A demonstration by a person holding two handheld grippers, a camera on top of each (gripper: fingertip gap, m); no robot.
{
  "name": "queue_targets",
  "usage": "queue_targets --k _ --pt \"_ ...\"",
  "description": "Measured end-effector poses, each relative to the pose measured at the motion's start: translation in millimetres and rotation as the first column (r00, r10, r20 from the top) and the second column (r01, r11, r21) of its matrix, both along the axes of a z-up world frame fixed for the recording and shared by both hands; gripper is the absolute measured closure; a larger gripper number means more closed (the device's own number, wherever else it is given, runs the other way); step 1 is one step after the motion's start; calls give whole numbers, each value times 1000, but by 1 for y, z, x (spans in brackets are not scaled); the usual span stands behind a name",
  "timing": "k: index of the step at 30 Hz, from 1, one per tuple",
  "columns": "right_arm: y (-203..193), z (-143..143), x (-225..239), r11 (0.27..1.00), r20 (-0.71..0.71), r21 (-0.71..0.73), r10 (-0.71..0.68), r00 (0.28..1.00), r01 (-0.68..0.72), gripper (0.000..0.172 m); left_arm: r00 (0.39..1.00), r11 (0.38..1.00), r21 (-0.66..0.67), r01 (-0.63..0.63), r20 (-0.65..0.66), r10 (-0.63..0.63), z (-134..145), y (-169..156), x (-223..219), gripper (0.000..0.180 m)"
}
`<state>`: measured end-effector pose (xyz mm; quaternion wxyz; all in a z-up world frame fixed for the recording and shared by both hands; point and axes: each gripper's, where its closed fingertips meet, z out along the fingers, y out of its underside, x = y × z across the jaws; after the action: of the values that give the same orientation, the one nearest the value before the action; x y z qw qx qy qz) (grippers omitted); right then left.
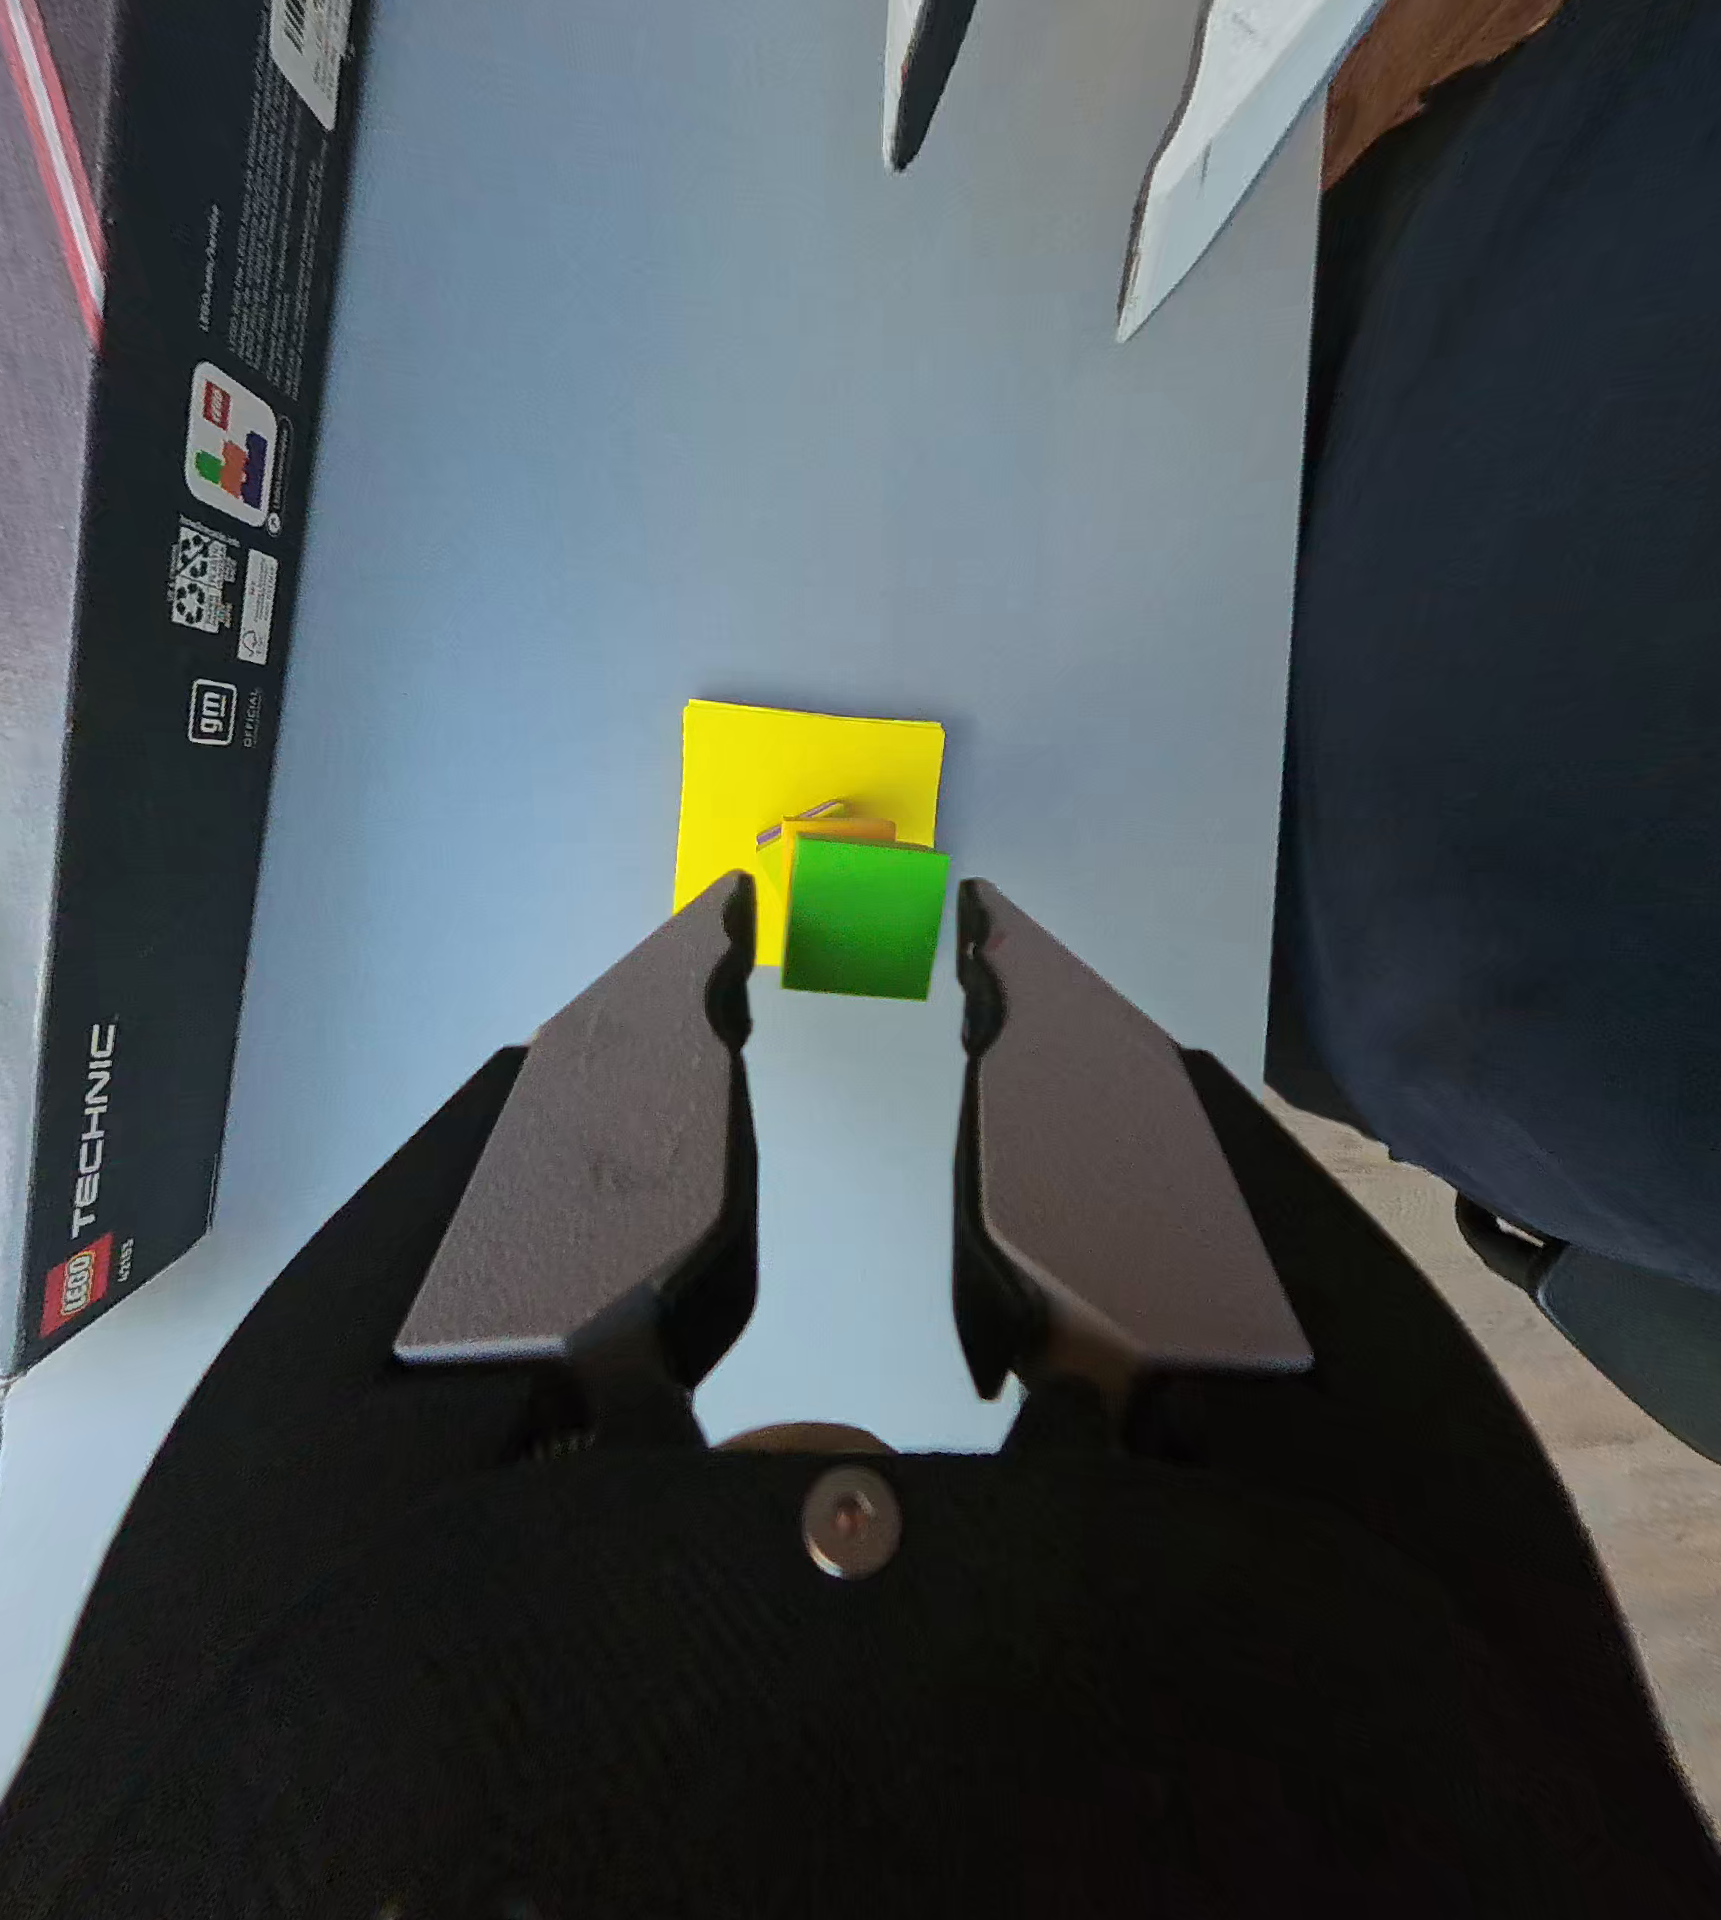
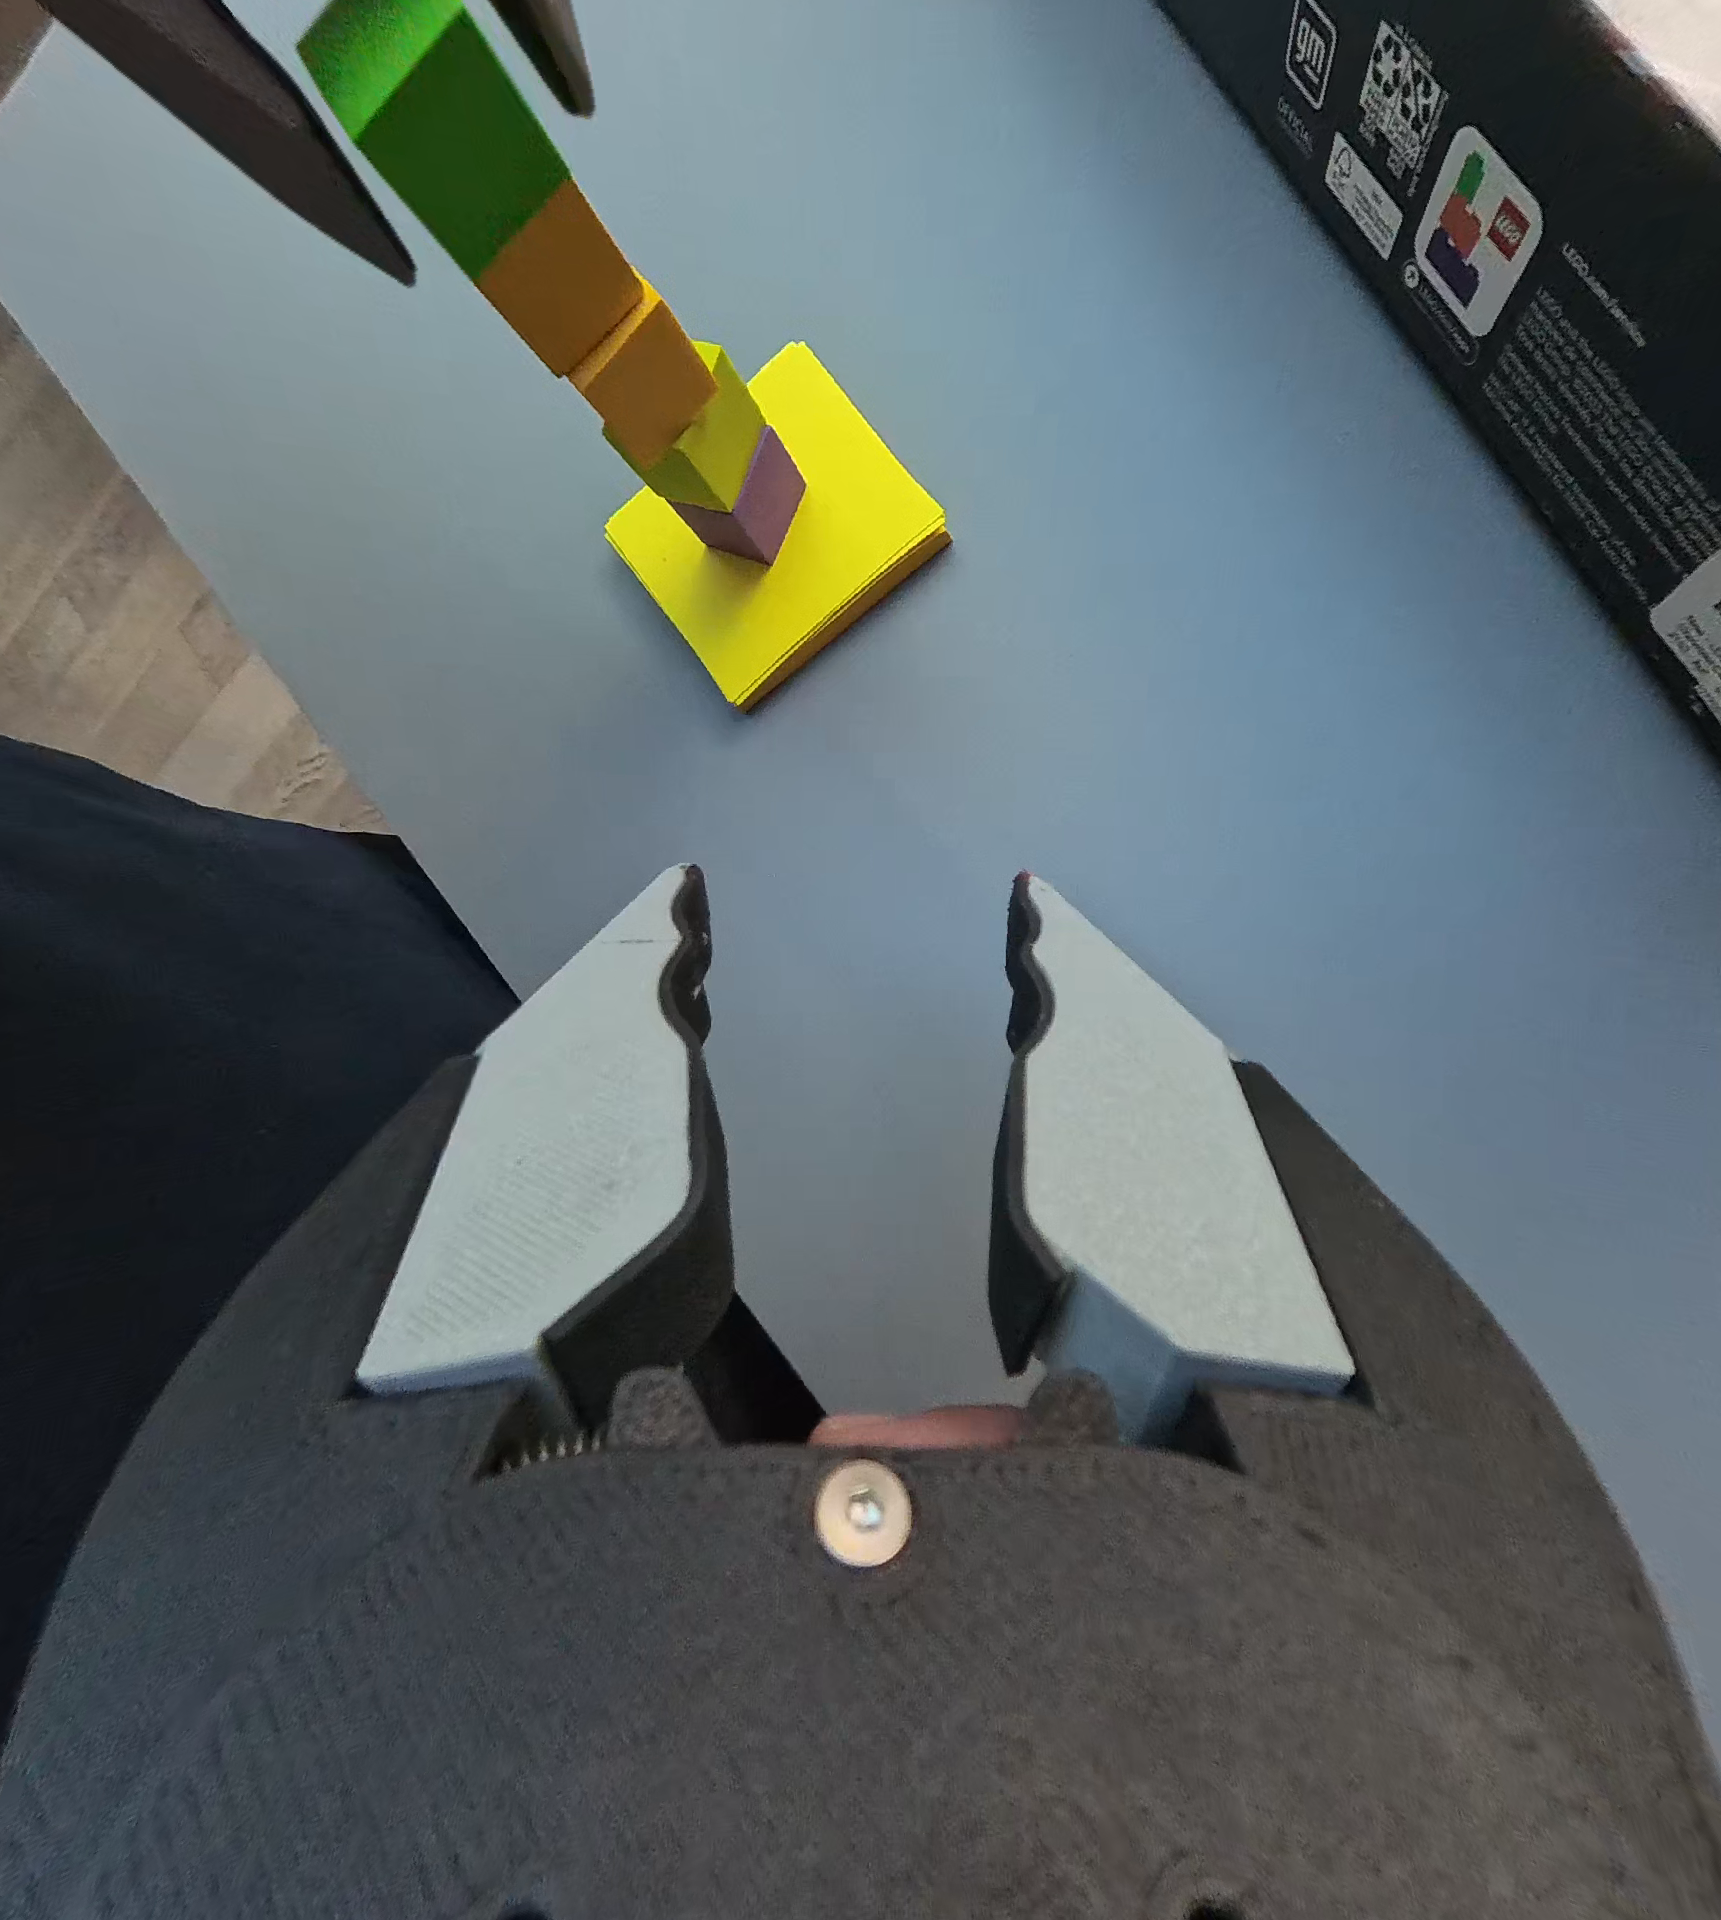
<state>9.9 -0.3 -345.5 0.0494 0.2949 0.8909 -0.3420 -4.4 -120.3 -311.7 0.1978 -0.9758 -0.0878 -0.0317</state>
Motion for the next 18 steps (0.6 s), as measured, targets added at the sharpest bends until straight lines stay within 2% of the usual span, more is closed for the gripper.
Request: queue_targets --k 2,4,8,10,12,14,16,18 --pt "-12 8 11 999 15 -26 36 999 -35 118 999 999 40 -37 13 36 9 2 1 123" --pt "-36 16 35 991 50 -68 120 992 -116 120 997 994 85 -74 27 72 28 0 4 112" --pt "-106 14 75 951 53 -117 293 955 -285 131 981 954 233 -188 7 192 75 -20 -2 120" --pt "-142 7 69 950 31 -133 289 957 -282 142 960 927 250 -280 47 277 76 -42 -2 121" --pt "-173 -3 48 970 38 -156 195 980 -187 145 930 907 207 -368 84 358 59 -69 3 121" --pt "-181 -14 17 993 23 -116 37 999 -34 148 901 885 174 -431 136 412 40 -87 16 121" --pt "-156 -16 -26 975 -75 -69 -218 973 213 171 873 862 164 -480 188 450 24 -98 30 123" --pt "-122 -13 -49 921 -60 -86 -384 921 379 171 849 846 141 -514 223 479 6 -108 43 124"
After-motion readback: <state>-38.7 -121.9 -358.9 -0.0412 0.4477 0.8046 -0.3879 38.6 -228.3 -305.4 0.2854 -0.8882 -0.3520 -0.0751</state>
